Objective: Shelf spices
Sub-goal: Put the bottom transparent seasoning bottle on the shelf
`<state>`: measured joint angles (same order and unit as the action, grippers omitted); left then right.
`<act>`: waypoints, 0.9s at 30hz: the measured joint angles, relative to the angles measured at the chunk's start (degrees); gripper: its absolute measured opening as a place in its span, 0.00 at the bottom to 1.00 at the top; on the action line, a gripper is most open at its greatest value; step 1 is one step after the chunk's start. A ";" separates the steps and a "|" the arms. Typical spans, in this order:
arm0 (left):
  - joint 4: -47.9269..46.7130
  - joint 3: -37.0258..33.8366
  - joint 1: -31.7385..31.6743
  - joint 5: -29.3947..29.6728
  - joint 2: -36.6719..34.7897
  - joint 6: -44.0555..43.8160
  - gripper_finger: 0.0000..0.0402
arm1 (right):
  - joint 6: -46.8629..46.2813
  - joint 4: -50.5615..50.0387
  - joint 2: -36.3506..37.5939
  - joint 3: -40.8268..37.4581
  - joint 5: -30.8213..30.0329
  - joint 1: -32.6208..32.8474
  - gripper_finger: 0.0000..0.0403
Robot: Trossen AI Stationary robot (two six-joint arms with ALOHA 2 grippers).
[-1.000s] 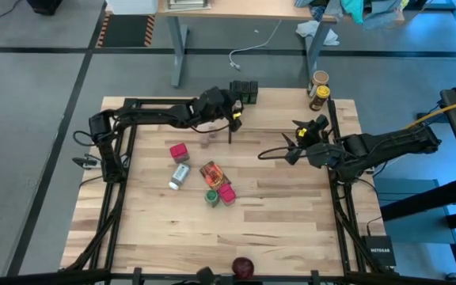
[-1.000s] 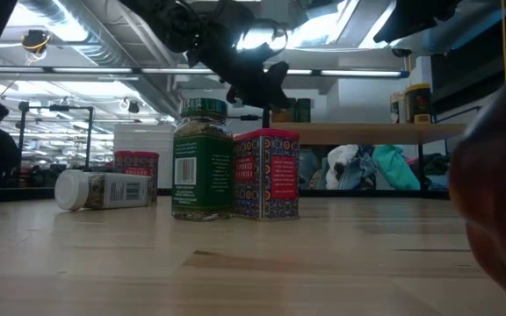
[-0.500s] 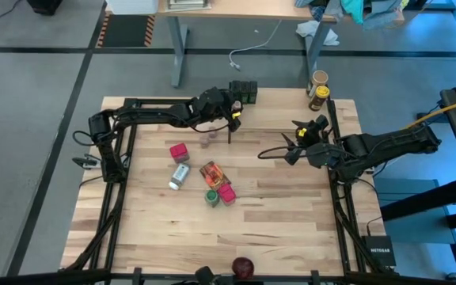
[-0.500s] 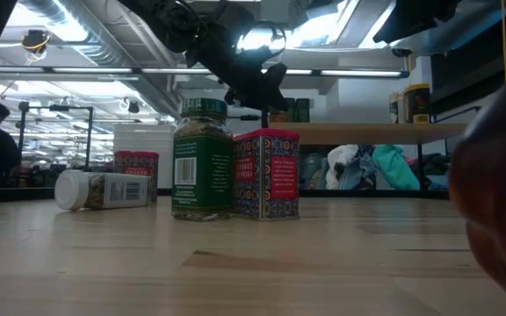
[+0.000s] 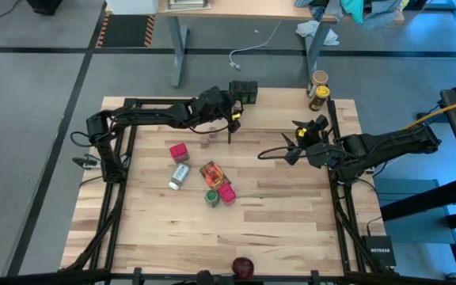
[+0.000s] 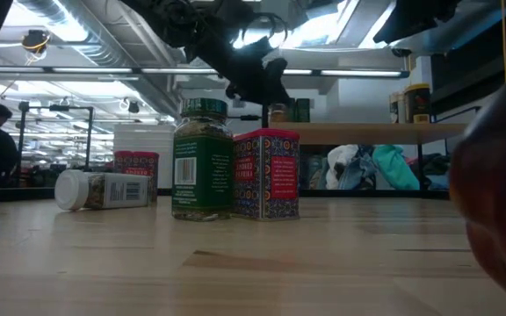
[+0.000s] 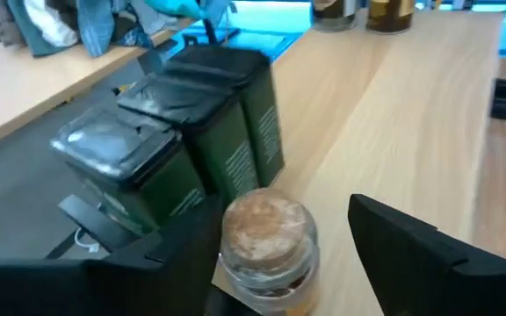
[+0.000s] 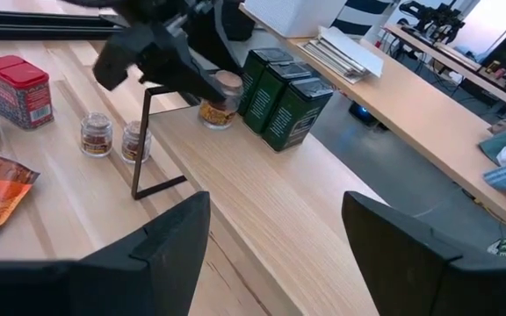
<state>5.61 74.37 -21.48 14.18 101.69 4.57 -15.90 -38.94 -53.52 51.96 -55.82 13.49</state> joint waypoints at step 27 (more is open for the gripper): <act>-27.12 -7.88 1.73 3.91 -21.22 1.72 0.59 | 0.18 1.31 -0.65 -0.02 4.13 0.05 0.66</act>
<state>-21.51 66.48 -19.75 18.09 80.47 6.29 -15.72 -37.62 -54.17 51.94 -51.69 13.54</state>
